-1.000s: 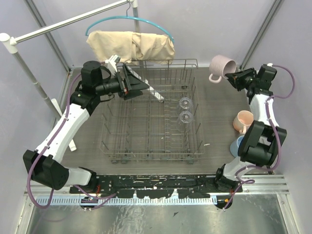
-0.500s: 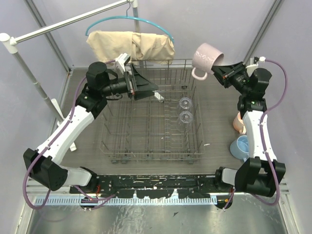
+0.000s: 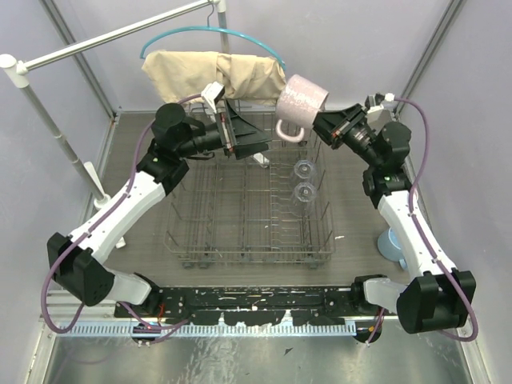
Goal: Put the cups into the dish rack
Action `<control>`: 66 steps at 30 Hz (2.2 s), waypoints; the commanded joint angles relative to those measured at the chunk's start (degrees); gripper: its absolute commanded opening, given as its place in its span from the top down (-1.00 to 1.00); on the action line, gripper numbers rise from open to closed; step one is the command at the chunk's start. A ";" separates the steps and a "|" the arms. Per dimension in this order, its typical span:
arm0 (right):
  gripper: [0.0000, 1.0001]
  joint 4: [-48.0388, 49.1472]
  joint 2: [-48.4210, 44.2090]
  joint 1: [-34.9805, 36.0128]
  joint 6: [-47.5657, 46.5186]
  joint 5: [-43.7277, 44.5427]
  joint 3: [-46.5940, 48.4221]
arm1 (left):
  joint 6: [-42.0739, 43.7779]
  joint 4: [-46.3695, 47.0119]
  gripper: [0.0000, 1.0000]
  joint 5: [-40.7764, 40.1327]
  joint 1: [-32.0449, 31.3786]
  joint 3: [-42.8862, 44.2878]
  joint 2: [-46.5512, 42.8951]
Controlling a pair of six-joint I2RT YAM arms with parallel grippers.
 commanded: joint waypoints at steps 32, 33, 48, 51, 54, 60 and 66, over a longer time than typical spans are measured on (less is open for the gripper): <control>0.99 24.60 6.95 13.62 8.92 8.53 -2.40 | -3.02 12.10 -0.73 -5.40 -3.04 5.46 5.55; 0.99 25.13 6.94 13.58 9.17 8.85 -2.81 | -3.04 12.04 -0.66 -5.46 -3.05 5.56 5.56; 0.99 23.96 9.87 13.56 8.09 6.20 -1.03 | -0.62 8.66 -0.42 -4.25 -0.80 6.25 5.06; 0.99 21.97 9.84 13.54 6.46 5.14 -0.36 | 0.97 5.70 -0.41 -3.29 -0.50 7.64 5.25; 0.99 21.11 10.21 13.58 5.43 3.71 0.31 | 1.27 4.28 -0.38 -2.59 -0.08 7.67 5.31; 0.99 20.33 10.99 13.55 4.54 2.08 1.32 | 1.09 4.55 -0.19 -2.93 0.28 6.65 4.86; 0.99 19.44 11.37 13.55 3.62 0.90 2.75 | 0.92 4.55 0.13 -3.11 0.39 6.27 4.94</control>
